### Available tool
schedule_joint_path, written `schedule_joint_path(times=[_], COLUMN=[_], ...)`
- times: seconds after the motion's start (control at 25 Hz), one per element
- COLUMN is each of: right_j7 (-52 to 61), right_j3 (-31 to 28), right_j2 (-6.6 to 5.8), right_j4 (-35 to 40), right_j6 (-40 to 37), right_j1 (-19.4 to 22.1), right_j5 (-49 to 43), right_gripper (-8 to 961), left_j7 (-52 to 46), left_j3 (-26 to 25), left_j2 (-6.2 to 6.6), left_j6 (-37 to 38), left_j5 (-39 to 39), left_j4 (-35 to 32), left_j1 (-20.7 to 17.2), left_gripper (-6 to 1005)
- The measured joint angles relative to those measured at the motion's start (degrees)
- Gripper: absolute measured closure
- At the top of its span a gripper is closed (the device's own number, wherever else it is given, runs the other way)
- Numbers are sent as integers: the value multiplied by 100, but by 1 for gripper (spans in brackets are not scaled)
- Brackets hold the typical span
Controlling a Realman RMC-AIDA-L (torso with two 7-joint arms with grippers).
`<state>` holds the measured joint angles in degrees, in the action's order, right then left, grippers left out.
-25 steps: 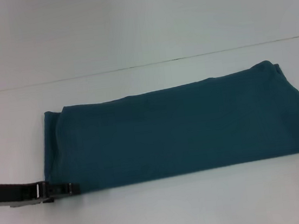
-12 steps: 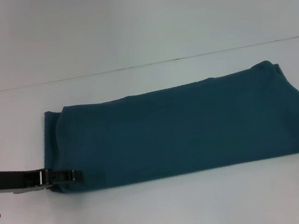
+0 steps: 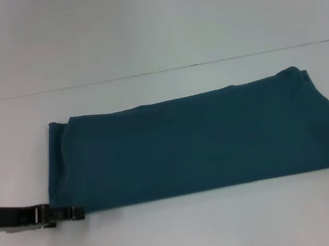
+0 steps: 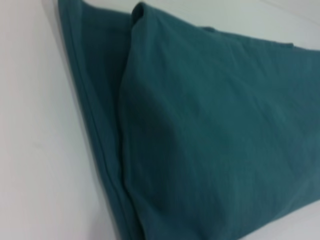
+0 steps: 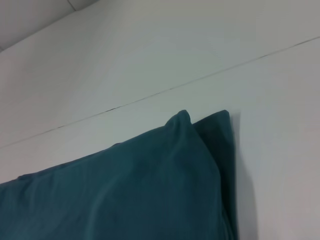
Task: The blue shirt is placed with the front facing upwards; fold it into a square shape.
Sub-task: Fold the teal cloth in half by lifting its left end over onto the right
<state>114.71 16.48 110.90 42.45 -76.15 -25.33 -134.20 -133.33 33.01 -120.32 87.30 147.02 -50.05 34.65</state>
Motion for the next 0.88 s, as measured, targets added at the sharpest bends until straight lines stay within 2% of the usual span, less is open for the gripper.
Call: schedule_joint_path(times=[0.88], right_j7=[76], right_j3=[9], right_j2=[-16], right_j4=[45], right_j6=[1], right_j1=[-12], right_j5=[-1], right_gripper=[146], left_j7=[-224], left_j3=[-2], left_j2=[31], left_j6=[-215], left_j5=[355], left_j4=[8], left_j1=[37], left_gripper=[98])
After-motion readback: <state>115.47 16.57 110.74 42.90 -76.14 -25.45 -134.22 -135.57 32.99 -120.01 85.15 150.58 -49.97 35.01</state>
